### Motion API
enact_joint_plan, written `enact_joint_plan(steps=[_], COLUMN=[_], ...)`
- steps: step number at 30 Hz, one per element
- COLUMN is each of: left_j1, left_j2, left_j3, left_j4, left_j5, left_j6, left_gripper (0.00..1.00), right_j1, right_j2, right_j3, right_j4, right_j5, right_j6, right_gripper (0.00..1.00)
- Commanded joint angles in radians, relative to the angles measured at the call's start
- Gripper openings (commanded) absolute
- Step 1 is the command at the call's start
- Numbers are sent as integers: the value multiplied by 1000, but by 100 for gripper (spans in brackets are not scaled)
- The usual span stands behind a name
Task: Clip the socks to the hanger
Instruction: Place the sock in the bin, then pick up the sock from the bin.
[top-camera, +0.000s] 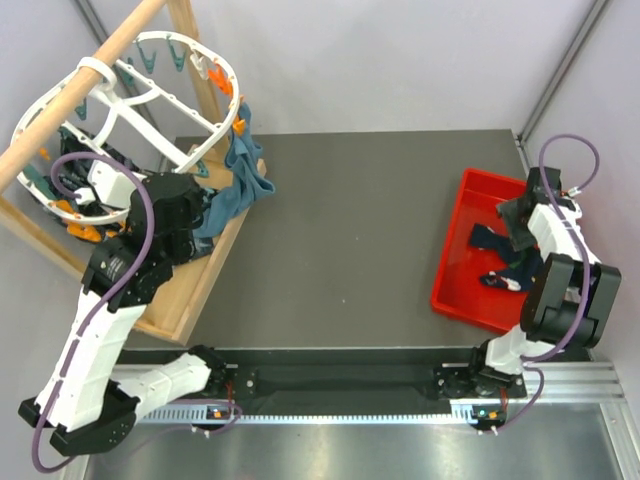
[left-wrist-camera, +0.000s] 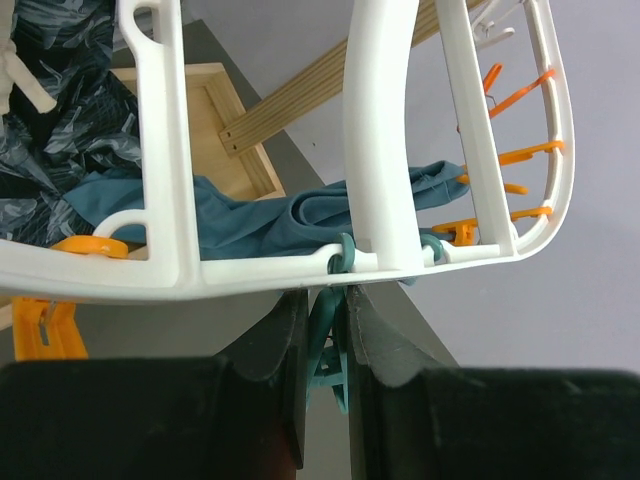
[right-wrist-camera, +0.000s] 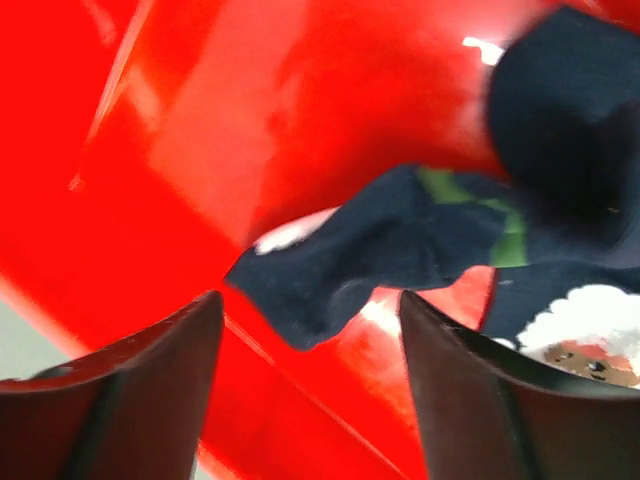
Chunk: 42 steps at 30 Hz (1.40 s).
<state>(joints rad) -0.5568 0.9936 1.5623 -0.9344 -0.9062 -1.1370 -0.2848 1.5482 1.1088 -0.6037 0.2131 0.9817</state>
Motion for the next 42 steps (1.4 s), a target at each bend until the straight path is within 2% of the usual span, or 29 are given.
enact_joint_plan(steps=[1, 3, 7, 12, 15, 18, 19, 20, 25, 30, 34, 42], left_j1=[0, 0, 0, 0, 0, 0, 0, 0, 0, 0, 0, 0], left_j2=[-19, -32, -50, -53, -43, -36, -35, -29, -10, -3, 10, 17], left_j3=[-19, -31, -68, -103, -105, -111, -111, -111, -113, -127, -127, -140], left_j4=[-23, -11, 22, 51, 60, 65, 71, 71, 68, 83, 82, 94], left_j5=[-14, -20, -11, 16, 26, 30, 30, 26, 10, 0, 6, 13], left_j6=[23, 37, 52, 43, 33, 13, 13, 11, 17, 31, 31, 37], left_gripper=[0, 0, 0, 0, 0, 0, 0, 0, 0, 0, 0, 0], right_j1=[13, 30, 88, 154, 159, 151, 150, 147, 148, 151, 151, 150], right_j2=[-59, -97, -140, -175, -209, -212, -203, -182, -125, -73, -65, 18], right_j3=[71, 80, 91, 8, -73, -132, -141, -154, -153, -145, -145, -153], right_j4=[82, 74, 96, 261, 346, 403, 397, 391, 325, 300, 288, 326], right_j5=[-110, -84, 82, 233, 210, 184, 181, 181, 68, 31, -43, -57], right_j6=[-150, -245, -447, -898, -1154, -1290, -1320, -1377, -1512, -1505, -1494, -1436], right_gripper=[74, 74, 75, 76, 74, 73, 67, 66, 54, 57, 65, 68])
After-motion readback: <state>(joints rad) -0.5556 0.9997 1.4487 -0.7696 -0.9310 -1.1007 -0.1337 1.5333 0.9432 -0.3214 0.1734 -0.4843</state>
